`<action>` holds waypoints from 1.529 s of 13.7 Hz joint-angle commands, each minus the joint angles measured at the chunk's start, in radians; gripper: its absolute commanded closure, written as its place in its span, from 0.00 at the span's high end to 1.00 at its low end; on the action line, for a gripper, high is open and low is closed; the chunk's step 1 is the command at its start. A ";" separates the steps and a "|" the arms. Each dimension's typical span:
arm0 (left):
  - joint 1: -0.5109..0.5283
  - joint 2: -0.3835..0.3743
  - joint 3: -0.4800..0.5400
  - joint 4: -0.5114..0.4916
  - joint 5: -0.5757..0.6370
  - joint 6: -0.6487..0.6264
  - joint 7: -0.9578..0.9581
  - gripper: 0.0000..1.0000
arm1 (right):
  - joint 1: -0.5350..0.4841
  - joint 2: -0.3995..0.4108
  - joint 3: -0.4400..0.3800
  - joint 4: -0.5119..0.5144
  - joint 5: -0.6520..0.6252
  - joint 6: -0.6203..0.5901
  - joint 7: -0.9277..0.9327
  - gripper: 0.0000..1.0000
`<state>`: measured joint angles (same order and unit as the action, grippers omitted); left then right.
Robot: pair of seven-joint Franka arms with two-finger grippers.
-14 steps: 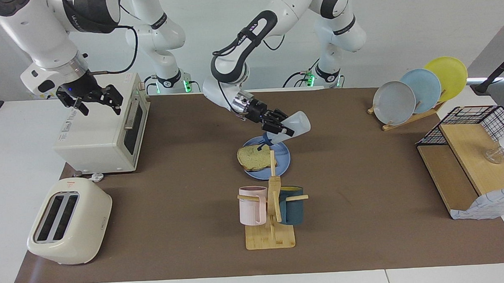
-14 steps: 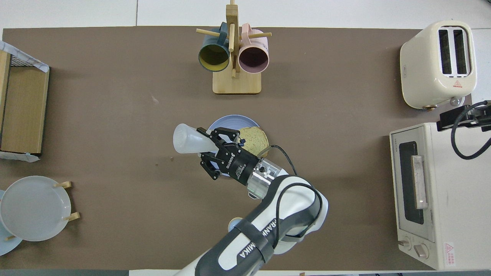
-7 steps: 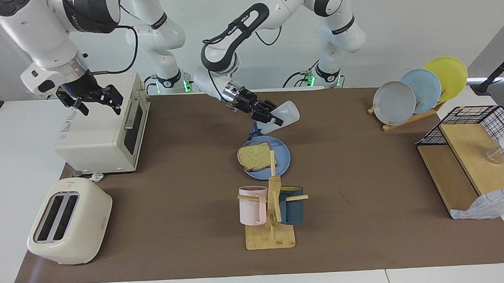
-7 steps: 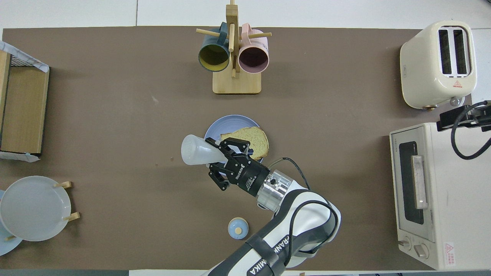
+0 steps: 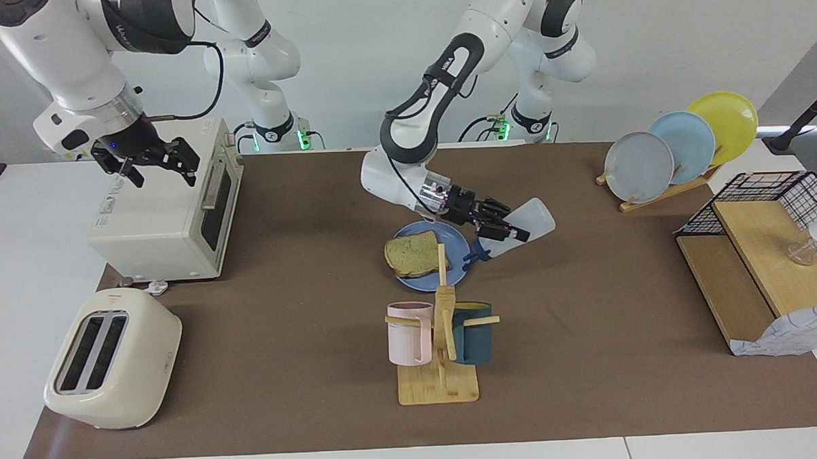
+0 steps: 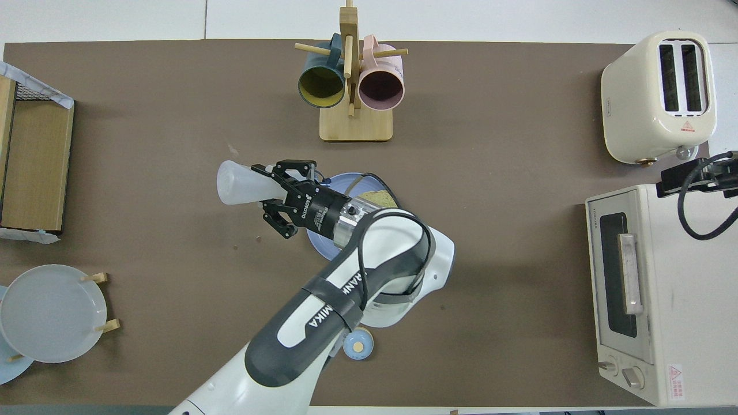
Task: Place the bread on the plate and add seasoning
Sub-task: 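Shake the inverted bottle over the toast with the left gripper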
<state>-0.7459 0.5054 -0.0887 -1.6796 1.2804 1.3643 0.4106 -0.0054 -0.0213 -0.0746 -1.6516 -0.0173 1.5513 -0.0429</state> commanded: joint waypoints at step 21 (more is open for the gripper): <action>-0.075 0.008 -0.006 0.004 -0.069 -0.005 -0.003 0.00 | -0.007 -0.009 0.004 -0.014 -0.001 0.010 -0.025 1.00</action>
<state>-0.8640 0.5115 -0.0928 -1.6714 1.1865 1.3289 0.4104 -0.0054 -0.0213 -0.0746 -1.6517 -0.0173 1.5513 -0.0429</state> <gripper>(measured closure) 0.551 0.000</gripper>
